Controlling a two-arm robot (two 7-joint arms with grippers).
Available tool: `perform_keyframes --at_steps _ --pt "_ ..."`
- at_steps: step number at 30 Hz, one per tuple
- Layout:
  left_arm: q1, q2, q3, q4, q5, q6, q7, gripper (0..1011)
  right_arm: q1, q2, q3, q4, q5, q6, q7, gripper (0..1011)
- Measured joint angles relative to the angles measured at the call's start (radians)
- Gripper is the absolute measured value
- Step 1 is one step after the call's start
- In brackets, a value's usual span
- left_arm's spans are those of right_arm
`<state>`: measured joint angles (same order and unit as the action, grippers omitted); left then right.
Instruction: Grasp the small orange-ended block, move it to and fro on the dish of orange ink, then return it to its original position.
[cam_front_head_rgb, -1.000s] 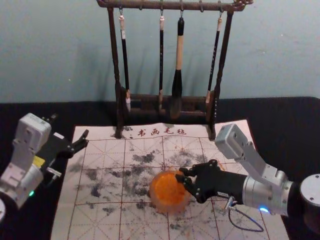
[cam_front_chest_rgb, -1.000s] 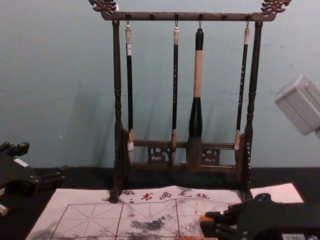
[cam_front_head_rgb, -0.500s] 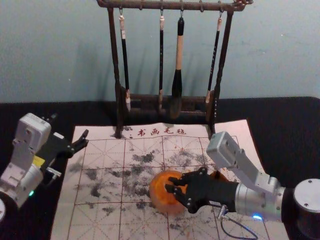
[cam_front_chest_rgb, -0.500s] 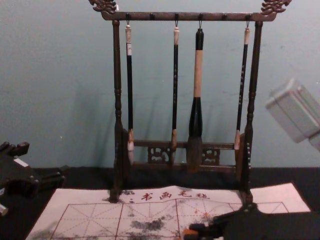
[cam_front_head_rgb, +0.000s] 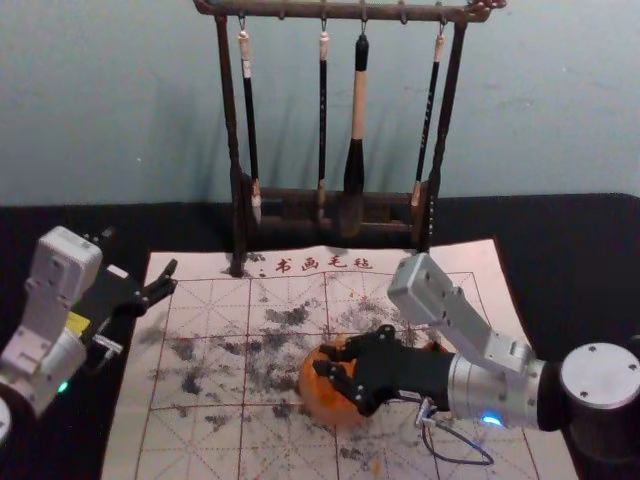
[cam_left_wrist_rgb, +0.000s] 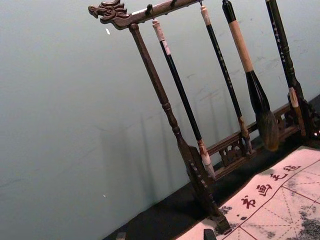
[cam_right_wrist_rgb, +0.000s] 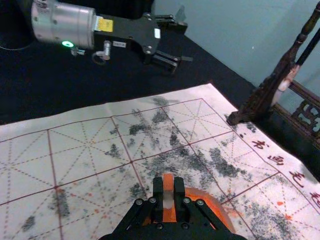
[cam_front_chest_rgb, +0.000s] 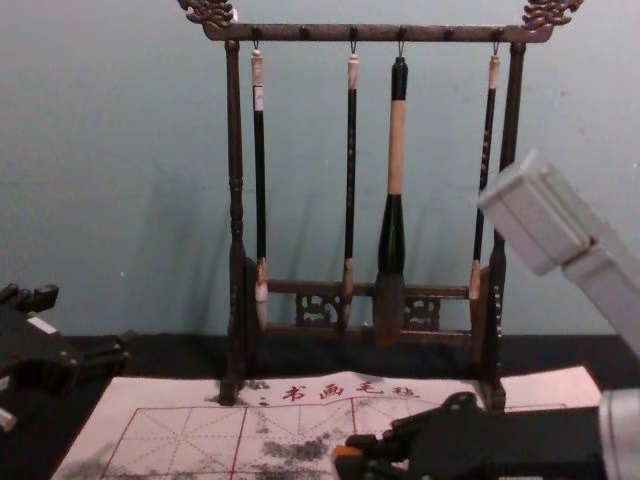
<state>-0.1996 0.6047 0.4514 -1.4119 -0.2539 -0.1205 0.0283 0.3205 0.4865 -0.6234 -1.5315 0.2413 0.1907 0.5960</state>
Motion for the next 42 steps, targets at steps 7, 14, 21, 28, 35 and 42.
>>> perform_keyframes --at_steps 7,14,21,28,35,42 --pt "0.000 0.000 0.000 0.000 0.000 0.000 0.000 1001 0.028 -0.024 -0.003 0.046 -0.011 -0.003 -0.013 78" --pt "0.000 0.000 0.000 0.000 0.000 0.000 0.000 1001 0.043 -0.035 0.013 0.076 -0.014 -0.001 -0.030 78" --pt "0.000 0.000 0.000 0.000 0.000 0.000 0.000 1001 0.037 -0.029 0.033 0.078 -0.013 0.004 -0.043 78" --pt "0.000 0.000 0.000 0.000 0.000 0.000 0.000 1001 0.011 -0.009 0.048 0.053 -0.007 0.013 -0.046 78" --pt "0.000 0.000 0.000 0.000 0.000 0.000 0.000 1001 -0.020 0.011 0.061 0.018 0.008 0.022 -0.046 78" --pt "0.000 0.000 0.000 0.000 0.000 0.000 0.000 1001 -0.045 0.029 0.067 -0.014 0.020 0.027 -0.043 78"
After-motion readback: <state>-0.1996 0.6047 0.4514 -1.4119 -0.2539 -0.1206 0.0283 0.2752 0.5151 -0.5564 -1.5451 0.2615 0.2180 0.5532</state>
